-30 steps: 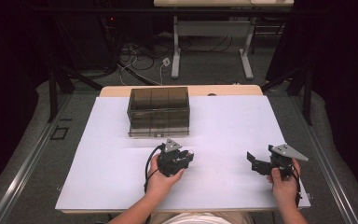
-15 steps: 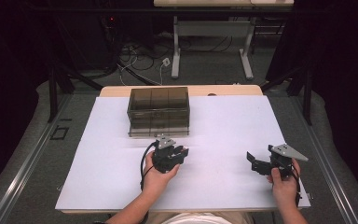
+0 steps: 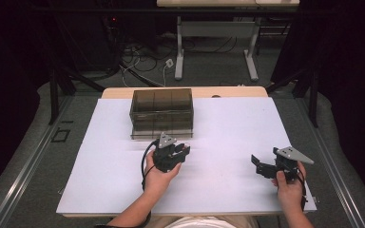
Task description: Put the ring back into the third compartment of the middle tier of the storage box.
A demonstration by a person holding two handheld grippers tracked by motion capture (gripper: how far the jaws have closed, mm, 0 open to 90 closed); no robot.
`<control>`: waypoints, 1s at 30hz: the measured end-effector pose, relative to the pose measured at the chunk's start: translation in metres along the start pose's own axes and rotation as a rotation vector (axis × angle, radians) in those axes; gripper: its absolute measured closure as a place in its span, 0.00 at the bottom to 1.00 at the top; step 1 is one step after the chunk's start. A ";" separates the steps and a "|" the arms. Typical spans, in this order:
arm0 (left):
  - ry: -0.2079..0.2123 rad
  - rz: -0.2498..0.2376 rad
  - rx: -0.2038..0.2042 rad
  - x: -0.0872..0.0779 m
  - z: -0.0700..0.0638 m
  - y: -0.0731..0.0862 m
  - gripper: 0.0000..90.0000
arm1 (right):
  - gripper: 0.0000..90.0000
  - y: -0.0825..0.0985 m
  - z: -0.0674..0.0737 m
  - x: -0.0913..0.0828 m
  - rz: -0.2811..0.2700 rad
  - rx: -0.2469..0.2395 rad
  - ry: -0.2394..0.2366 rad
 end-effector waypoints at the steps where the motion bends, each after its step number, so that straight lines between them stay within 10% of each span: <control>1: -0.005 -0.003 0.000 0.000 0.000 -0.001 0.77 | 0.07 0.000 0.000 0.000 -0.009 0.000 0.000; 30: -0.016 -0.053 -0.015 -0.011 0.007 -0.057 0.77 | 0.07 0.000 -0.001 0.001 -0.010 -0.001 0.005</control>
Point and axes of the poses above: each handheld gripper's, and its own axes: x roughly forward along the jaws, y roughly out of its underside, z roughly to its left, the point moved 6 cm from there along x, roughly forward along the jaws, and after that the axes turned 15 degrees about -x, right-handed, at the moved point
